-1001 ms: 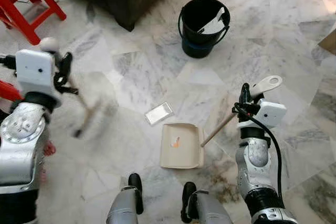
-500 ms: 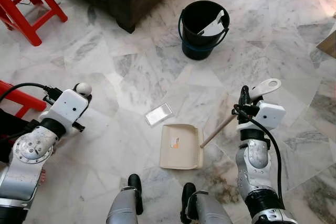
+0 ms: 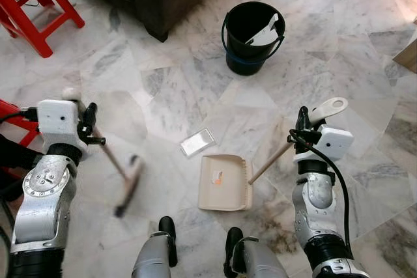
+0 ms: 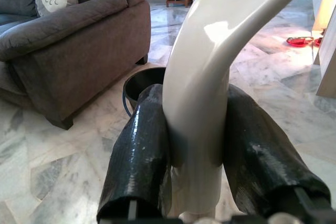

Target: Sweep floor

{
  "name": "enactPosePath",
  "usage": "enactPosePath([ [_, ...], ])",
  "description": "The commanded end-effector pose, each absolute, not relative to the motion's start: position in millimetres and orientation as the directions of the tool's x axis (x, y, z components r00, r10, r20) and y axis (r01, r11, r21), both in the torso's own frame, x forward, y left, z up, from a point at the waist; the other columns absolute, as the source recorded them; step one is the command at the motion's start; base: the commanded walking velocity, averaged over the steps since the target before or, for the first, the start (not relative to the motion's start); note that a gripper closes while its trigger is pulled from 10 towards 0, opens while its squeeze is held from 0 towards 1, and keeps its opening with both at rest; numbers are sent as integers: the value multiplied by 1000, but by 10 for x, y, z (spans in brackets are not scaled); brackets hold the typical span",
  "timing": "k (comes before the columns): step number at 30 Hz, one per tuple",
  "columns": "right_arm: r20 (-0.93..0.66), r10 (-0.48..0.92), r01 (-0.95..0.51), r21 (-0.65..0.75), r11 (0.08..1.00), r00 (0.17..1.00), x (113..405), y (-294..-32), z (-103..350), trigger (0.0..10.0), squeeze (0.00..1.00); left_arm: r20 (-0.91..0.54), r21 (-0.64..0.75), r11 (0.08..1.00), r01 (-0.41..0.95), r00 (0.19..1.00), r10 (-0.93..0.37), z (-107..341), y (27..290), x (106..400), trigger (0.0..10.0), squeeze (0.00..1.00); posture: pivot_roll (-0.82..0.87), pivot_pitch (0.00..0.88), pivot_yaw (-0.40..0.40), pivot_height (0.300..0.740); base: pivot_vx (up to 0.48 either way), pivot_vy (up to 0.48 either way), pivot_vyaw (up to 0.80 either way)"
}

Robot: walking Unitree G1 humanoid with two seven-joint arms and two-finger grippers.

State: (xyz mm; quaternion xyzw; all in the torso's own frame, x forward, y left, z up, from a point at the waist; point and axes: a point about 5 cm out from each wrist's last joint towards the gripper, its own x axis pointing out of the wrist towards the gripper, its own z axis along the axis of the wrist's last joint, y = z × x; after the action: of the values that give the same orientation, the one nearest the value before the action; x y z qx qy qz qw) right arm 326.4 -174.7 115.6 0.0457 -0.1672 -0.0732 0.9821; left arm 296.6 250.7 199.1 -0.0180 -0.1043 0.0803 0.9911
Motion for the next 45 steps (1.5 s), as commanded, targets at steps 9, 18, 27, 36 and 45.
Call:
enactPosePath([
  [9,198,-167,141,139,980,966,3177,-1721,882,10000,0,229,-151,971,-185,949,217,2126,2626,2928,10000,0,170,394,2,740,0,0,0],
  [18,201,-164,137,145,980,966,3180,-1710,885,10000,0,303,-10,988,-155,941,150,2345,2545,2933,10000,0,173,394,2,740,0,0,0],
  [27,199,-166,139,142,980,966,3176,-1712,881,10000,0,291,-125,979,-162,937,192,2310,2533,2928,10000,0,173,394,2,740,0,0,0],
  [36,200,-166,139,142,980,966,3174,-1722,879,10000,0,279,-261,950,-173,928,246,2344,2517,2961,10000,0,169,394,1,740,0,0,0],
  [45,199,-166,139,144,980,966,3175,-1715,878,10000,0,310,-257,952,-165,919,243,2457,2521,2970,10000,0,172,393,3,740,0,0,0],
])
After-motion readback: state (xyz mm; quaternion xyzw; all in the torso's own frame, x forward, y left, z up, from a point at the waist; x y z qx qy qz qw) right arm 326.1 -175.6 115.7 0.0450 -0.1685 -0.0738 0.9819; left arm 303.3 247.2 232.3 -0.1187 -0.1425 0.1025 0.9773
